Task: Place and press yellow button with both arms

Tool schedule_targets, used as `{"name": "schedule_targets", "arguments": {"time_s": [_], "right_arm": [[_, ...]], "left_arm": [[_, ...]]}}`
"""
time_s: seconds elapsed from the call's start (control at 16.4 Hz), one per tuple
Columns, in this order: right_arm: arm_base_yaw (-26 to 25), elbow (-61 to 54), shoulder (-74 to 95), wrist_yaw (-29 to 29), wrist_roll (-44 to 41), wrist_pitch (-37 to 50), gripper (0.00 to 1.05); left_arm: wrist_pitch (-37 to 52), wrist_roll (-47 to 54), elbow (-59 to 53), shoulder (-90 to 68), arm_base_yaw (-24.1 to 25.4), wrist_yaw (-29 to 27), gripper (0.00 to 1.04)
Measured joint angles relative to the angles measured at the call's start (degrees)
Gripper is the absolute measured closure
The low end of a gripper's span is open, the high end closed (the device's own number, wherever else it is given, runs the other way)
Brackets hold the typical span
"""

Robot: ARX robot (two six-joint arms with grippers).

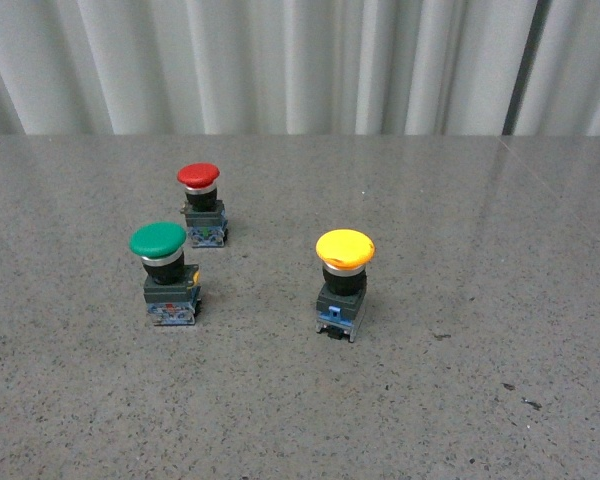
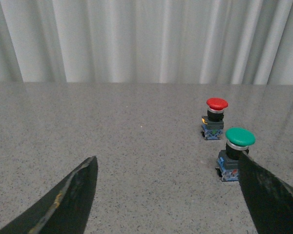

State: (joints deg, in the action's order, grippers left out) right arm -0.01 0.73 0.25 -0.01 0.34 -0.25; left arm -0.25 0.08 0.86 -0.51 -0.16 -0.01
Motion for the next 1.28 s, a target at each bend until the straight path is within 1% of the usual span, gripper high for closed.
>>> {"name": "schedule_targets", "arguments": {"time_s": [0.06,0.12,0.18,0.24,0.31,0.37,0.43,0.49,0.55,0.61,0.73,0.92,0.98,1.28], "right_arm": [[0.0,0.0,0.0,0.0,0.0,0.0,0.06],[0.1,0.1,0.1,0.5,0.2,-0.5,0.06],[4.7,2.8,6.1,10.3,5.6,-5.0,0.06],[5.6,5.6,14.9,14.1,9.8,0.2,0.06],[4.4,9.5,22.4,14.2,12.1,7.3,0.06],[4.2,14.5,31.2,12.6,12.4,16.4,0.06],[5.4,18.9,39.3,10.5,12.6,23.0,0.06],[7.8,23.2,48.9,9.6,11.6,29.3,0.06],[10.3,27.4,58.2,8.9,10.0,33.2,0.06],[12.7,30.8,65.4,8.7,8.7,34.4,0.06],[19.1,38.1,77.5,7.6,7.1,34.4,0.06],[27.3,41.9,85.5,6.0,7.1,33.7,0.06],[28.7,42.1,86.3,5.1,7.2,33.4,0.13],[31.4,42.2,90.1,4.3,7.5,34.2,0.68]], "left_arm": [[0.0,0.0,0.0,0.0,0.0,0.0,0.1],[0.0,0.0,0.0,0.0,0.0,0.0,0.05],[0.0,0.0,0.0,0.0,0.0,-0.1,0.07],[0.0,0.0,0.0,0.0,0.0,0.0,0.07],[0.0,0.0,0.0,0.0,0.0,-0.1,0.07],[0.0,0.0,0.0,0.0,0.1,0.0,0.07],[0.0,0.0,0.0,0.0,0.1,0.0,0.07],[0.0,0.0,0.0,0.0,0.1,0.0,0.07],[0.0,0.0,0.0,0.0,0.1,0.0,0.07],[0.0,0.0,0.0,0.0,0.1,0.0,0.07],[0.0,0.0,0.0,0.0,0.1,0.0,0.07],[0.0,0.0,0.0,0.0,0.1,0.0,0.07],[0.0,0.0,0.0,0.0,0.1,0.0,0.07],[0.0,0.0,0.0,0.0,0.1,0.0,0.07]]}}
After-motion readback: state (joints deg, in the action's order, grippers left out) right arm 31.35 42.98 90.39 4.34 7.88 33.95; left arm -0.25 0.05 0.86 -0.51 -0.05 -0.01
